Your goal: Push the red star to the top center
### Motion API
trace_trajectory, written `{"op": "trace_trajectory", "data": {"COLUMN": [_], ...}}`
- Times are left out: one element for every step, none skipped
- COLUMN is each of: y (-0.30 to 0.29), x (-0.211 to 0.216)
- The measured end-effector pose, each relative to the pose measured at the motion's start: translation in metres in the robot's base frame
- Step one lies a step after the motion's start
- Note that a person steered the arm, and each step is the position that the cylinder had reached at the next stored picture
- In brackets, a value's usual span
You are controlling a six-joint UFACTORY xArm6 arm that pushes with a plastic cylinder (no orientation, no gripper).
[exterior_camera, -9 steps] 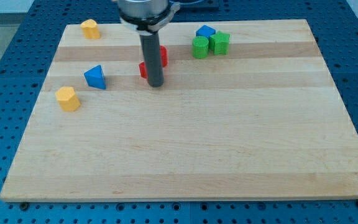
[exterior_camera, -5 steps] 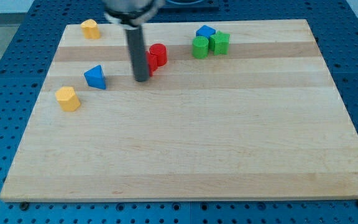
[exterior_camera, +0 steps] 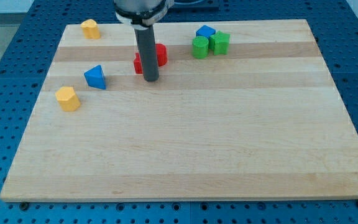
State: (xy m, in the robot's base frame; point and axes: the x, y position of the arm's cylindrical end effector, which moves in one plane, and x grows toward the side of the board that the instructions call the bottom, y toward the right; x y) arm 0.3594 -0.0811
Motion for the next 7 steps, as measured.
{"op": "trace_trajectory", "data": {"y": [-0.04,-0.059,-0.064,-0.089,-0.063,-0.034,-0.056], "x": [-0.026,-0.036,-0.021,-0.034,-0.094,-0.137,-0.125]}}
